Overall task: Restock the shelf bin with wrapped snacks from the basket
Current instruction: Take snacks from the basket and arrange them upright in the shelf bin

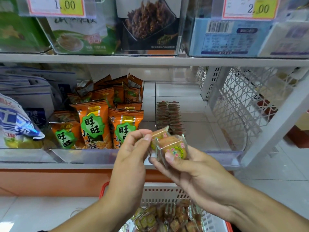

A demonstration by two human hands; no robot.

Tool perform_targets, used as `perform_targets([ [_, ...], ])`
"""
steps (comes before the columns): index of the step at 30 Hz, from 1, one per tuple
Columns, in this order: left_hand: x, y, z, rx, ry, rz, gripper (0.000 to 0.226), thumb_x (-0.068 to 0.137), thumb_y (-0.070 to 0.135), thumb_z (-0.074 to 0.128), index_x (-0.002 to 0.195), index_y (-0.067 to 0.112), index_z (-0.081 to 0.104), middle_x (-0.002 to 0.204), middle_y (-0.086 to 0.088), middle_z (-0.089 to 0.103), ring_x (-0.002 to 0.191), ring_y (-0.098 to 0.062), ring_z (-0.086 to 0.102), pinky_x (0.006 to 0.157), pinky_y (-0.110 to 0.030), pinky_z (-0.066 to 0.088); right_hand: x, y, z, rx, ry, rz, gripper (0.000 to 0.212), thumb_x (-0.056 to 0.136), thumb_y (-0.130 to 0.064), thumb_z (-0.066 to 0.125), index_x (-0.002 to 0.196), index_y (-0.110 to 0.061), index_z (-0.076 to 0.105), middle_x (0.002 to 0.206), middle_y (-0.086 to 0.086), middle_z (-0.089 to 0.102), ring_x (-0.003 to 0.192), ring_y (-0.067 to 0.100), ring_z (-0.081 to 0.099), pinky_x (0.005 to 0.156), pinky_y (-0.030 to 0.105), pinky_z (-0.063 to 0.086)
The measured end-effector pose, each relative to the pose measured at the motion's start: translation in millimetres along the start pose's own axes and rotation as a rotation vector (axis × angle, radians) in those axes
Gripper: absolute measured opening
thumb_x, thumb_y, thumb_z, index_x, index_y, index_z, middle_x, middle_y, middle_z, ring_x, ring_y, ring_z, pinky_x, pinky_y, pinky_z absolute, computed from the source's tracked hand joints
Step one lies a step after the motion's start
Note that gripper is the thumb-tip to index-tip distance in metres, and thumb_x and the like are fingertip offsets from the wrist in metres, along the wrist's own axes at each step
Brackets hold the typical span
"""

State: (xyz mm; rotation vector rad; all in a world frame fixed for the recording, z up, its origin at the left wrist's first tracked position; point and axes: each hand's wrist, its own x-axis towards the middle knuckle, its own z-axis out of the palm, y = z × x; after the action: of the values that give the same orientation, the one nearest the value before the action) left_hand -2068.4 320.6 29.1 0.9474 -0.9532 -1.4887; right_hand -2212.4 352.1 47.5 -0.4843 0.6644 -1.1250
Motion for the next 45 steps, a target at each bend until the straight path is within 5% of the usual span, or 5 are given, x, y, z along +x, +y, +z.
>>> perform_targets([
  [5,-4.0,-3.9,3.8,0.061,-0.039,-0.015,0.034,0.083,0.049,0.071,0.099,0.02,0.062,0.097,-0.012,0.075,0.086,-0.02,0.072,0.074,-0.033,0.056,-0.2,0.3,-2.4,-0.099,-0.082,0.043,0.047,0.092,0.0,0.058,0.139,-0.009,0.055,0.134,0.016,0.064,0.121,0.024,0.065,0.106,0.039,0.049],
  [13,-8.6,-5.6,9.5,0.029,-0.006,-0.179,0.023,0.103,0.031,0.05,0.113,0.015,0.063,0.108,-0.02,0.075,0.101,-0.038,0.073,0.091,-0.055,0.057,0.2,-1.6,-14.1,-0.722,-0.019,-0.112,0.071,0.089,0.017,0.06,0.14,-0.031,0.049,0.121,-0.003,0.072,0.105,0.013,0.071,0.074,0.014,0.053],
  [22,-9.2,10.2,8.0,-0.309,0.006,-0.485,0.073,0.094,0.06,0.051,0.129,-0.003,0.06,0.115,-0.03,0.072,0.105,-0.036,0.073,0.077,-0.045,0.064,-2.8,-1.3,-7.8,-1.636,-0.03,-0.51,0.073,0.085,-0.004,0.069,0.133,-0.054,0.046,0.13,-0.029,0.05,0.132,0.007,0.042,0.099,0.029,0.043],
  [39,2.7,-0.4,4.8,-0.319,-0.111,-0.515,0.08,0.093,0.071,0.044,0.104,0.0,0.078,0.106,-0.024,0.075,0.09,-0.032,0.076,0.07,-0.043,0.063,-5.6,-21.6,6.9,-1.697,-0.052,-0.552,0.043,0.082,-0.036,0.068,0.123,-0.037,0.053,0.117,-0.023,0.054,0.112,0.003,0.054,0.093,0.021,0.046],
  [45,9.6,-7.8,-0.9,0.331,0.099,-0.02,0.004,0.095,0.034,0.066,0.098,0.033,0.068,0.092,0.012,0.072,0.087,-0.004,0.071,0.074,-0.028,0.056,21.1,-109.3,-43.5,-1.521,0.341,-0.236,0.046,0.071,-0.024,0.089,0.112,-0.02,0.068,0.098,-0.005,0.076,0.092,0.012,0.072,0.087,0.031,0.055],
])
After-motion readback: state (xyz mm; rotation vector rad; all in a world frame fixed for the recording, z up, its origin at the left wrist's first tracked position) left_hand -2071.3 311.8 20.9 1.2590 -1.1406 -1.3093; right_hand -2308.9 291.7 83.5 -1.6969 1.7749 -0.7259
